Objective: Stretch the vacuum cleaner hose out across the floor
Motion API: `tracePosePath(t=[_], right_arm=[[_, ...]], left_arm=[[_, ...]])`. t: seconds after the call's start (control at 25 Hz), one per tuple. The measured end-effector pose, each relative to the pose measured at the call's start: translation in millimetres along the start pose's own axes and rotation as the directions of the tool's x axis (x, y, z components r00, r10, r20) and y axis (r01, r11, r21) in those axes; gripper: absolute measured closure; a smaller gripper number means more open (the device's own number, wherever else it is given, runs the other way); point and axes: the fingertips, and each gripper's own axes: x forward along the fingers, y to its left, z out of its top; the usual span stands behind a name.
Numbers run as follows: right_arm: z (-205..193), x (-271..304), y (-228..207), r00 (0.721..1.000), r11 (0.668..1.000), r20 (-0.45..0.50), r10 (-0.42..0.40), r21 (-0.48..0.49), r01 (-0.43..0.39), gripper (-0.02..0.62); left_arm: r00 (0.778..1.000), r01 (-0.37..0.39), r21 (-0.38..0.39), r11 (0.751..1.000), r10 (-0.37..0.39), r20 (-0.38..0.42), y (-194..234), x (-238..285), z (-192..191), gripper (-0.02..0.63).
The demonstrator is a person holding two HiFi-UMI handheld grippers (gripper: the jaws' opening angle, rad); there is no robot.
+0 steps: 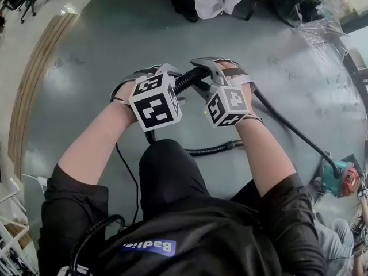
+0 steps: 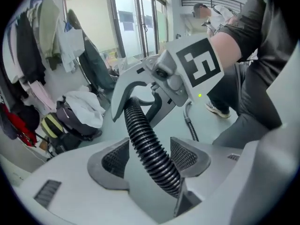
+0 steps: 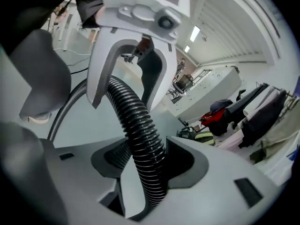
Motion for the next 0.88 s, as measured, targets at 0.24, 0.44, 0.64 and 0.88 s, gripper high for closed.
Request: tracePosePath(t=[0.24, 0.44, 0.64, 0.88], right_arm=[[-17.8, 4.2, -53.0, 0.997, 0.971, -0.050, -0.057, 0.231, 0.067, 0.380], [-54.1, -15.8, -112.1, 0.985, 0.887, -0.012, -0.172, 0.434, 0.160, 0.378], [-95.3, -38.4, -143.0, 0.974, 0.846, 0.040, -0.224, 0.504, 0.173, 0.368], [-133.8, -28.4, -135.2, 0.980, 0.922, 0.143, -0.139, 0.380, 0.075, 0.365]], left_arm=[[0.949, -0.232, -0.194, 0.953, 0.265, 0.168, 54.7, -50.3, 1.1, 0.290], [0.906, -0.398, -0.229, 0.888, 0.421, 0.056, 52.9, -17.3, -26.2, 0.261], [0.831, -0.537, -0.345, 0.770, 0.553, -0.057, 60.3, 2.0, -58.8, 0.272], [0.833, -0.553, -0.280, 0.785, 0.513, -0.209, 74.1, 18.1, -54.8, 0.430]])
